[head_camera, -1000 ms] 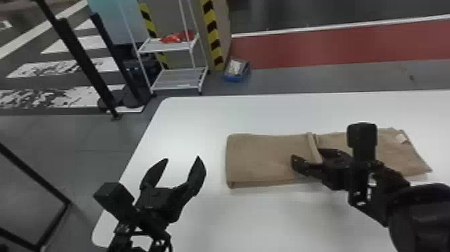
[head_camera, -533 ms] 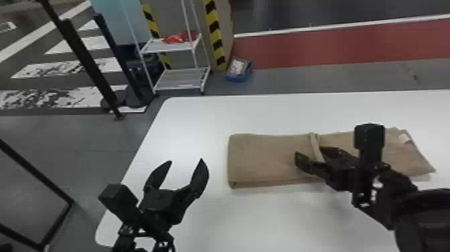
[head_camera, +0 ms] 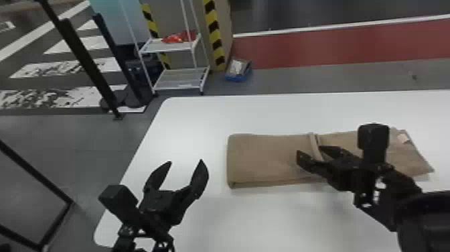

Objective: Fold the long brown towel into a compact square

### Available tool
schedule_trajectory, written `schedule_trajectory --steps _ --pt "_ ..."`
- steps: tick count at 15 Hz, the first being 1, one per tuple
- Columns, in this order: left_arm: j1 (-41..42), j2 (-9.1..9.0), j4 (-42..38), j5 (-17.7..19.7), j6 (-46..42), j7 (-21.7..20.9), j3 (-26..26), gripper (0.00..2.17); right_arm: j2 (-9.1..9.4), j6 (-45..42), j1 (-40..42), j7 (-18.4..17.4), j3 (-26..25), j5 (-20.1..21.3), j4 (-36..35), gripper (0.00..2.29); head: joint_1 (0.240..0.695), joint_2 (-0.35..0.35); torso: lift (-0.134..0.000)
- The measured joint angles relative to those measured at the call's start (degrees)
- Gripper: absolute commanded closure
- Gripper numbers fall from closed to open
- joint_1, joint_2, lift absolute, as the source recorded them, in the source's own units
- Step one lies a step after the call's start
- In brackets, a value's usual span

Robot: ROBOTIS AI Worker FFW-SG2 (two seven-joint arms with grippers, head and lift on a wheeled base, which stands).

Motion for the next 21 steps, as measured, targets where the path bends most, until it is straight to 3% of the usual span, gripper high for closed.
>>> schedule_trajectory --steps 4,8,12,14,16,19,21 --pt "-0.1 0.00 0.3 0.0 0.0 0.0 -0.1 0.02 -0.25 1.2 1.8 0.0 -2.5 0.2 -3.4 0.35 0.695 0.236 -0.123" --pt "-0.4 0.00 0.6 -0.1 0.1 0.0 -0.4 0.02 0.00 2.3 0.2 0.0 -1.4 1.1 -1.0 0.35 0.695 0.233 -0.123" --pt "-0.2 0.00 0.6 -0.2 0.2 0.0 -0.3 0.03 0.10 2.4 -0.9 0.0 -0.2 1.4 0.6 0.59 0.695 0.243 -0.123" --pt "-0.2 0.00 0.6 -0.1 0.2 0.0 -0.2 0.03 0.06 2.4 -0.9 0.0 -0.2 1.4 0.7 0.60 0.695 0.245 -0.123" --pt "-0.2 0.00 0.6 -0.1 0.2 0.0 -0.2 0.03 -0.01 2.4 -0.7 0.0 -0.3 1.4 0.5 0.83 0.695 0.244 -0.123" --pt "-0.2 0.00 0.6 -0.1 0.3 0.0 -0.2 0.03 -0.07 2.4 -0.2 0.5 -0.6 1.3 -0.3 0.83 0.695 0.244 -0.123" --pt "-0.2 0.00 0.6 -0.1 0.3 0.0 -0.2 0.03 -0.12 2.4 0.3 0.5 -0.9 1.2 -0.6 1.08 0.695 0.243 -0.123"
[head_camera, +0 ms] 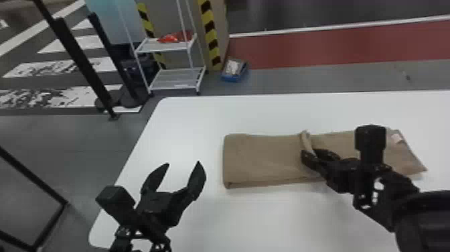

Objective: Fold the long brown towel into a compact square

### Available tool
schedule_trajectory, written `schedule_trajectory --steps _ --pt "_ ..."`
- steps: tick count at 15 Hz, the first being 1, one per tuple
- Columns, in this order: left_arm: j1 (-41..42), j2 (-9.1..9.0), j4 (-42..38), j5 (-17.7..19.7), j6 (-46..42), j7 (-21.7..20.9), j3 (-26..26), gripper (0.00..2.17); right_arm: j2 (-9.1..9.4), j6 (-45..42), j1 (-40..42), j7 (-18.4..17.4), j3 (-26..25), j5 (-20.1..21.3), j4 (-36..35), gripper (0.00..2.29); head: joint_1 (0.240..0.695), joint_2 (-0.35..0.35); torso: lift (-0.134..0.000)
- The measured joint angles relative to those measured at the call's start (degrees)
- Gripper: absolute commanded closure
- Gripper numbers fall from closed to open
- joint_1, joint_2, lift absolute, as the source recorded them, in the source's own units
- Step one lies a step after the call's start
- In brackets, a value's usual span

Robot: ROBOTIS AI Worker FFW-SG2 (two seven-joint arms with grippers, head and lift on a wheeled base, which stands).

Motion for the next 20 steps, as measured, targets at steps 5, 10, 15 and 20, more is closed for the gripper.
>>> schedule_trajectory --steps 5,10,15,20 --pt "-0.2 0.00 0.5 0.0 0.0 0.0 0.0 0.03 -0.04 0.0 0.5 0.0 -0.3 -0.2 -0.1 1.12 0.695 0.241 -0.123" --pt "-0.2 0.00 0.7 0.0 0.0 -0.1 0.3 0.03 -0.04 0.0 0.8 0.0 -0.4 -0.6 -0.3 0.67 0.695 0.244 -0.123" --pt "-0.2 0.00 0.8 0.1 0.0 -0.3 0.4 0.03 -0.05 -0.1 1.7 -0.1 -1.3 -0.8 -2.0 0.60 0.695 0.241 -0.123" --pt "-0.2 0.00 1.0 0.1 0.0 -0.4 0.4 0.03 -0.02 1.0 0.9 -0.1 -2.1 -0.1 -2.0 0.61 0.695 0.230 -0.123"
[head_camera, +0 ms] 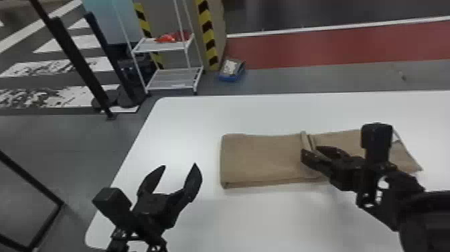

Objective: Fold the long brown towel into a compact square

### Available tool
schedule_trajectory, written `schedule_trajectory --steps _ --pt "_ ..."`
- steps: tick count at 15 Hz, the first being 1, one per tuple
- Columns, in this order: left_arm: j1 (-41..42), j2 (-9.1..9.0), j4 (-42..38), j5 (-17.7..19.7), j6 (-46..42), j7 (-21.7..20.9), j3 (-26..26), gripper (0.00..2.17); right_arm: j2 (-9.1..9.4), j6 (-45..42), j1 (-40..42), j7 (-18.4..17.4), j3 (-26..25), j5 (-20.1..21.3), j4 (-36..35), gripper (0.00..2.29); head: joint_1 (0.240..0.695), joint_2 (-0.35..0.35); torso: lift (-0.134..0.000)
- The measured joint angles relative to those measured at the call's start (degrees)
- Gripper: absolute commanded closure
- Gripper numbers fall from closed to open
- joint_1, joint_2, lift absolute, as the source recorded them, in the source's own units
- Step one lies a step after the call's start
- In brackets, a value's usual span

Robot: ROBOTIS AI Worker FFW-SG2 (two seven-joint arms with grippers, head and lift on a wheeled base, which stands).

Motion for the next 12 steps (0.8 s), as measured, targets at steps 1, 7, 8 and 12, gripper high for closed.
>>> schedule_trajectory --steps 1,7,8,12 --pt "0.0 0.00 0.0 0.0 0.0 0.0 0.0 0.03 0.08 0.3 -0.3 0.0 0.1 0.2 0.2 0.62 0.695 0.230 -0.123" --pt "0.1 0.00 0.1 0.0 0.0 -0.1 0.1 0.03 0.15 0.8 -0.9 0.0 0.6 0.7 0.8 0.67 0.695 0.235 -0.123" --pt "0.1 0.00 0.1 0.0 0.0 -0.1 0.1 0.03 0.15 0.8 -0.8 0.0 0.5 0.8 0.8 0.67 0.695 0.234 -0.123" --pt "0.1 0.00 0.1 0.0 -0.1 -0.1 0.1 0.03 0.10 1.6 -0.7 -0.2 0.3 1.5 0.8 0.66 0.695 0.229 -0.123"
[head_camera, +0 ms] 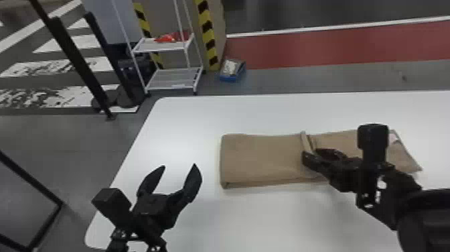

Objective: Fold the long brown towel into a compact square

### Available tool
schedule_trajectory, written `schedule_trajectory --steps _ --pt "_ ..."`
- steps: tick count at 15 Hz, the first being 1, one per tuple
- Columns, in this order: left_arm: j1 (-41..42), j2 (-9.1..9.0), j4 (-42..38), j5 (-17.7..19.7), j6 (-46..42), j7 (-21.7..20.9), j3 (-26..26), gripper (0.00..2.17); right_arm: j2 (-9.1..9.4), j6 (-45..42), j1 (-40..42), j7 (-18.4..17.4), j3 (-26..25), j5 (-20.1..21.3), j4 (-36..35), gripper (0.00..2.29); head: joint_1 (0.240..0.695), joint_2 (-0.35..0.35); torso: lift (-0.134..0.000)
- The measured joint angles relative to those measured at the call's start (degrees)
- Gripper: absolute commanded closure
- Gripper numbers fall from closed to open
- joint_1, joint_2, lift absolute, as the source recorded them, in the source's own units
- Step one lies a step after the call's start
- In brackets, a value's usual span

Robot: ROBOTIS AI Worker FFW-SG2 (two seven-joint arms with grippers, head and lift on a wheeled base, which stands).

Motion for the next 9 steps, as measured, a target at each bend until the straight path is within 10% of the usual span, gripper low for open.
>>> schedule_trajectory --steps 9 --pt "0.0 0.00 0.1 0.1 0.0 -0.1 0.1 0.03 0.06 0.2 0.0 0.0 -1.1 0.4 0.1 0.58 0.695 0.217 -0.123"
